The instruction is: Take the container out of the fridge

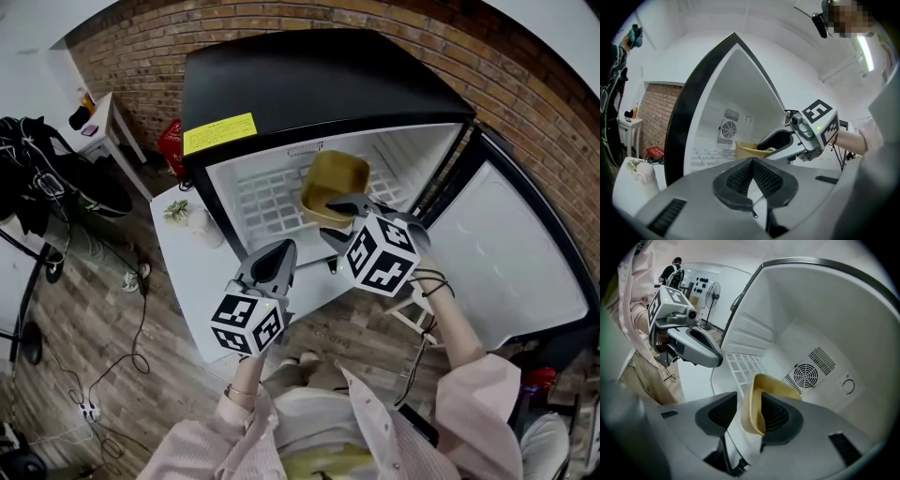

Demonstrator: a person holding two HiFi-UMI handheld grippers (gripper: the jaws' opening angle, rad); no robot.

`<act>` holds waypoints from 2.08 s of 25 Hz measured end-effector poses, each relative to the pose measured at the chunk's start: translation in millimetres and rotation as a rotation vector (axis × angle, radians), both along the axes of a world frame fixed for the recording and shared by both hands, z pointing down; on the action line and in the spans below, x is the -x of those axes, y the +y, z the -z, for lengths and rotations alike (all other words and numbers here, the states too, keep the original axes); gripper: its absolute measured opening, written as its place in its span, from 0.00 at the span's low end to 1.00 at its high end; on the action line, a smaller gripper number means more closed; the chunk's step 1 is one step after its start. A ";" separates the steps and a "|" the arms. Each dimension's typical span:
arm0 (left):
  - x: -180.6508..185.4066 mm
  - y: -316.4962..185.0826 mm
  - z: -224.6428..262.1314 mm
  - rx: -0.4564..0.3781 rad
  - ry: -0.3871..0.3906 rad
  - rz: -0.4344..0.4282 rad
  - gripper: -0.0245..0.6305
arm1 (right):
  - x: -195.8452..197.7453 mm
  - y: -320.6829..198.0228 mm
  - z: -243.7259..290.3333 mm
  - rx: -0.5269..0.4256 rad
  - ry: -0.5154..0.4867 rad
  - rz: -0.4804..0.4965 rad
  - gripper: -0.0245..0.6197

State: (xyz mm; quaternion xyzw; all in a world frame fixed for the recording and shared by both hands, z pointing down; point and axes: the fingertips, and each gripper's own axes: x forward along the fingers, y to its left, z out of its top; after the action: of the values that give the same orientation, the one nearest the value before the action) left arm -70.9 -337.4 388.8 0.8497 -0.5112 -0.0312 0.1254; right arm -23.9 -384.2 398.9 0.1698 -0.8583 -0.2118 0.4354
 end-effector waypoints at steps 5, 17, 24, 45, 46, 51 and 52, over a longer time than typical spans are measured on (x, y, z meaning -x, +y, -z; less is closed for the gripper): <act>0.0 -1.6 -0.3 0.010 0.002 -0.028 0.03 | -0.7 -1.3 -8.7 0.008 0.075 -0.005 0.27; -2.5 -2.9 -4.0 0.021 0.002 -0.083 0.03 | -3.0 -3.1 -10.4 -0.001 0.100 -0.037 0.12; -3.2 -1.8 -1.6 0.014 0.003 -0.105 0.03 | -3.0 1.7 -5.2 -0.005 0.078 -0.057 0.11; -12.2 15.1 -0.8 0.003 -0.010 -0.223 0.03 | -21.8 39.0 8.3 -0.034 -0.042 -0.209 0.08; -12.4 16.5 -1.2 0.002 -0.011 -0.227 0.03 | -22.9 41.8 8.1 -0.034 -0.049 -0.218 0.08; -12.9 22.0 -4.0 0.003 -0.016 -0.249 0.03 | -30.0 57.1 5.4 -0.035 -0.075 -0.261 0.08; -12.9 23.0 -4.5 0.004 -0.017 -0.252 0.03 | -31.5 60.2 4.7 -0.034 -0.082 -0.269 0.08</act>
State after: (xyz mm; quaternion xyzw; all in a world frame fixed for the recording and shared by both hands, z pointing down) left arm -58.0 -314.3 393.3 0.9072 -0.4014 -0.0070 0.1257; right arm 7.6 -324.0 394.2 0.2991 -0.8412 -0.1590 0.4214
